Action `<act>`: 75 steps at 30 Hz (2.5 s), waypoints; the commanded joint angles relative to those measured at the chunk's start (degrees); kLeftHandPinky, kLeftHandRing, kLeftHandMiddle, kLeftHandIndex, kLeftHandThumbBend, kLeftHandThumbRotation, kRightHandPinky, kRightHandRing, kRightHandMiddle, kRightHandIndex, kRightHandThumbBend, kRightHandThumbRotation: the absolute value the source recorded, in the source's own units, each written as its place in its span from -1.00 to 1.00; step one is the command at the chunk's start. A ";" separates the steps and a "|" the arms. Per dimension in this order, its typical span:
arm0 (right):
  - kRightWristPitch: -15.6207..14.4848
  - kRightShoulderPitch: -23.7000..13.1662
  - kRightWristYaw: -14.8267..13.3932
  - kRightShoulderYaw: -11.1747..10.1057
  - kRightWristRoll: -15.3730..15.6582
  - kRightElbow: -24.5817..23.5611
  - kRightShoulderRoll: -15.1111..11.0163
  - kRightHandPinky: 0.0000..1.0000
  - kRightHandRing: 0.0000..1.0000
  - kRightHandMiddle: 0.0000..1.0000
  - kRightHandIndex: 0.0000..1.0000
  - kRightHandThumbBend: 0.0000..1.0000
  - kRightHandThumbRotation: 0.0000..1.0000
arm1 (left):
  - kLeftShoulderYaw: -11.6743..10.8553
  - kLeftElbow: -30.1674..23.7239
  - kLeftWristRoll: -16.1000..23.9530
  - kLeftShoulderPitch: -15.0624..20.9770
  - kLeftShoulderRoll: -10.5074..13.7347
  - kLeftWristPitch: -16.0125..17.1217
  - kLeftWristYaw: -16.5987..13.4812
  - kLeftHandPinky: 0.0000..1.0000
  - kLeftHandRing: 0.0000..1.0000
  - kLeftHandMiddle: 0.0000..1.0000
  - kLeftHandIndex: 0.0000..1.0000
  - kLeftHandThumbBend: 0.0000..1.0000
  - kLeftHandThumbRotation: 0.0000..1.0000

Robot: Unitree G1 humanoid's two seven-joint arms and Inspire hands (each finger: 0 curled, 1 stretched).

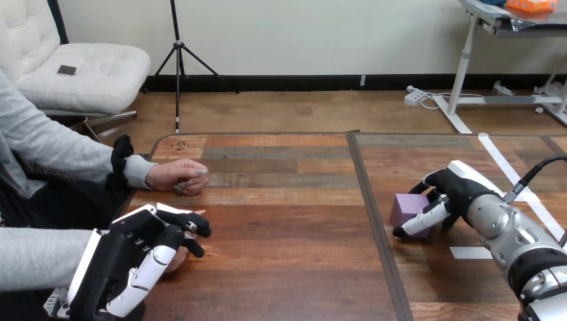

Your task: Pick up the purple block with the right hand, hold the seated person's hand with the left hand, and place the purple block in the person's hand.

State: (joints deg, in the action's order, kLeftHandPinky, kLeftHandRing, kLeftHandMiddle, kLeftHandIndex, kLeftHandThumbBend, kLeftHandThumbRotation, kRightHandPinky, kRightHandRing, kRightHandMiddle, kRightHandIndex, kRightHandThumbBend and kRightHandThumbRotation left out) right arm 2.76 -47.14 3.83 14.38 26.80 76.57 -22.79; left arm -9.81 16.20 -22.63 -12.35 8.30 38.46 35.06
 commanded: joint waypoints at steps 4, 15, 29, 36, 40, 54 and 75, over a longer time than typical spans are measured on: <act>1.10 -0.37 -1.51 0.19 -0.12 -0.78 0.34 -0.01 0.09 0.19 0.19 0.92 -1.00 | -0.49 -3.07 -1.31 2.62 1.83 -1.33 0.82 -0.21 0.16 0.14 -0.07 -0.24 -0.56; 2.62 0.43 -5.21 0.30 -0.07 -1.03 0.38 -0.19 -0.05 0.04 0.01 0.81 -1.00 | -1.09 -2.28 -0.41 3.18 1.53 0.50 0.47 -0.27 0.08 0.08 -0.10 -0.88 -0.97; 4.77 0.95 -7.02 -0.21 -0.75 -1.22 0.28 -0.28 -0.15 -0.07 -0.09 0.63 -1.00 | -0.20 -4.26 -1.19 2.29 1.57 -2.16 0.33 -0.30 0.06 0.07 -0.12 -1.00 -1.00; 5.60 1.09 -7.75 -0.35 -0.84 -1.18 0.20 -0.26 -0.13 -0.05 -0.09 0.64 -1.00 | -0.27 -4.61 -1.31 2.20 1.34 -2.56 0.34 -0.31 0.08 0.08 -0.12 -1.00 -1.00; 5.54 0.97 -7.89 -0.09 -0.57 -1.16 0.14 -0.27 -0.14 -0.06 -0.09 0.64 -1.00 | -0.35 -4.89 -1.31 2.05 1.27 -2.99 0.17 -0.31 0.09 0.08 -0.12 -1.00 -1.00; 5.64 0.64 -7.54 0.08 -0.46 -1.27 0.06 -0.27 -0.15 -0.06 -0.08 0.65 -1.00 | -0.57 -4.95 -0.74 2.15 1.18 -2.29 -0.13 -0.33 0.07 0.08 -0.10 -1.00 -1.00; 9.46 1.17 -8.31 -1.42 -2.47 -2.06 -0.12 -0.25 -0.13 -0.06 -0.08 0.64 -1.00 | -0.75 -5.29 1.57 1.94 1.41 -1.02 -2.35 -0.31 0.03 0.05 -0.11 -0.68 -1.00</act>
State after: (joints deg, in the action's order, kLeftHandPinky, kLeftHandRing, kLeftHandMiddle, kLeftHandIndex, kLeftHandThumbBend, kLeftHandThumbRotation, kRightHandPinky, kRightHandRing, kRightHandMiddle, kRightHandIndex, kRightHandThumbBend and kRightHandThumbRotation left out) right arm 9.60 -44.03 -2.56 14.26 25.45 76.59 -22.70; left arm -10.21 13.19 -21.45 -12.91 8.91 35.64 32.79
